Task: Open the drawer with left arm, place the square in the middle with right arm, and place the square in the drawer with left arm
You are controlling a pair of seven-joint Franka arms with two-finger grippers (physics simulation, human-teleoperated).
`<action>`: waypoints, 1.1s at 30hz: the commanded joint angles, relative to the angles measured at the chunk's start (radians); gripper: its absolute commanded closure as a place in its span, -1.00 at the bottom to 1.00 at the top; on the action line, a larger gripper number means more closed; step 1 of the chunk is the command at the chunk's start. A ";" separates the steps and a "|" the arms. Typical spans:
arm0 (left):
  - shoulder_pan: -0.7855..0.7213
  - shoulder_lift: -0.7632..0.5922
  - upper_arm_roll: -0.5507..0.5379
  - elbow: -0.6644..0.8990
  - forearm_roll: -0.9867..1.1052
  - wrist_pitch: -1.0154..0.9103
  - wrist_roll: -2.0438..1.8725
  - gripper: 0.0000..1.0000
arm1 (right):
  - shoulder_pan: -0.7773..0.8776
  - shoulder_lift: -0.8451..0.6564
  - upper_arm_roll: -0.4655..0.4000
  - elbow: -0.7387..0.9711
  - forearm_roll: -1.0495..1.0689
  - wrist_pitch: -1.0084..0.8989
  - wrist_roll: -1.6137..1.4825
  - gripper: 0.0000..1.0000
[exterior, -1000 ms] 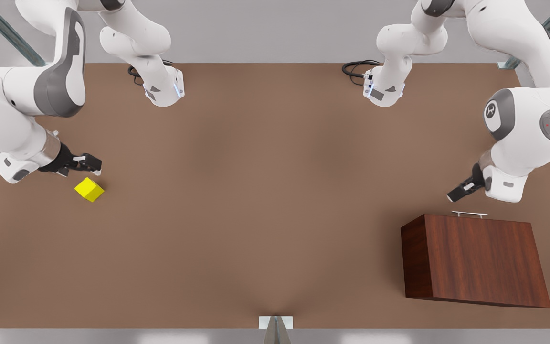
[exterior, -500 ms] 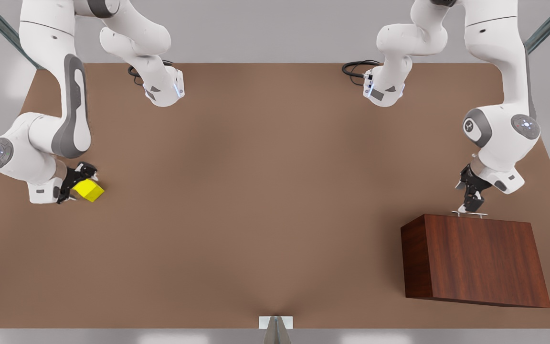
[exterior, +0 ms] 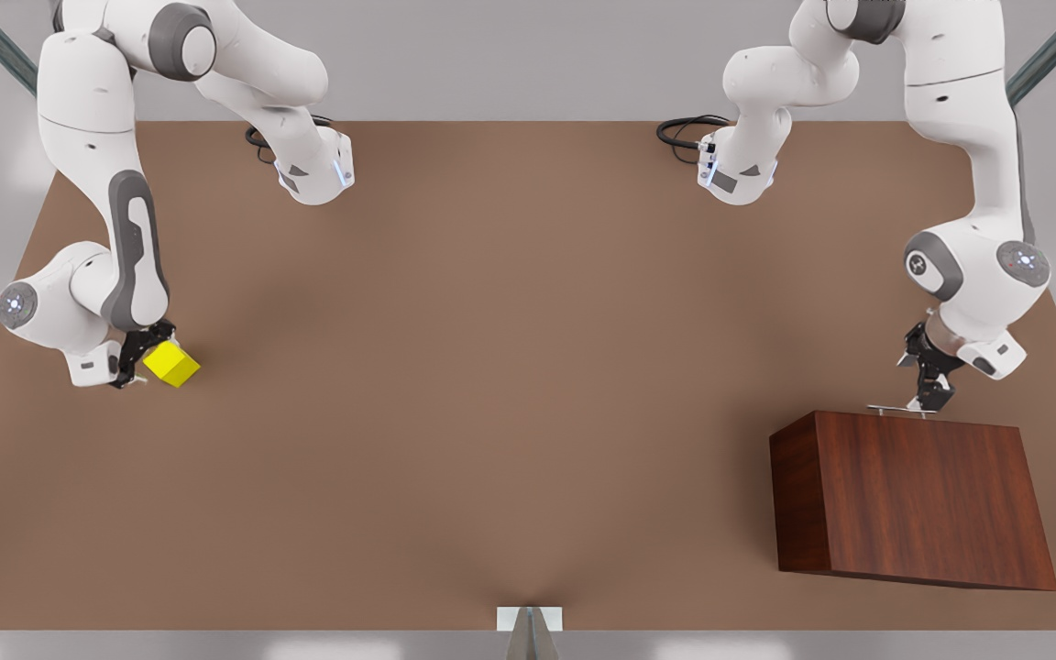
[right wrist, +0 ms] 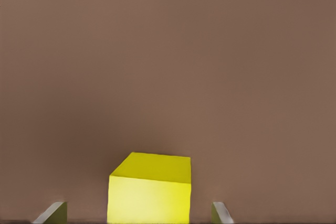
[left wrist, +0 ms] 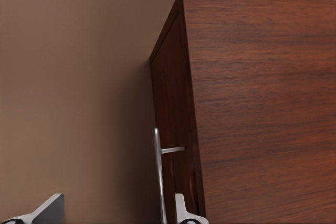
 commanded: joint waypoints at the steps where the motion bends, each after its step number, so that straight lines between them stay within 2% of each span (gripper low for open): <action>1: 0.001 0.002 0.001 0.000 -0.001 0.001 0.000 -1.00 | -0.001 0.000 -0.001 -0.009 0.000 0.008 -0.001 -1.00; 7: 0.006 0.025 0.004 -0.025 -0.010 0.052 0.000 -1.00 | -0.016 -0.011 -0.001 -0.087 0.001 0.100 -0.026 -1.00; 20: 0.006 0.061 0.004 -0.023 -0.030 0.107 0.000 -1.00 | -0.018 0.037 -0.001 -0.097 0.020 0.174 -0.027 -1.00; 28: 0.006 0.060 0.004 -0.029 -0.037 0.055 -0.002 -1.00 | -0.004 0.092 0.003 -0.095 0.078 0.208 -0.038 -1.00; 31: 0.008 0.048 0.004 -0.042 -0.044 0.035 -0.002 -1.00 | -0.003 0.087 0.004 -0.092 0.080 0.208 -0.038 -0.90; 32: 0.008 0.041 0.004 -0.045 -0.045 0.033 -0.002 -1.00 | -0.003 0.087 0.004 -0.092 0.080 0.205 -0.037 -0.73; 33: 0.008 0.041 0.004 -0.045 -0.045 0.033 -0.002 -1.00 | -0.001 0.087 0.004 -0.087 0.080 0.200 -0.035 -0.67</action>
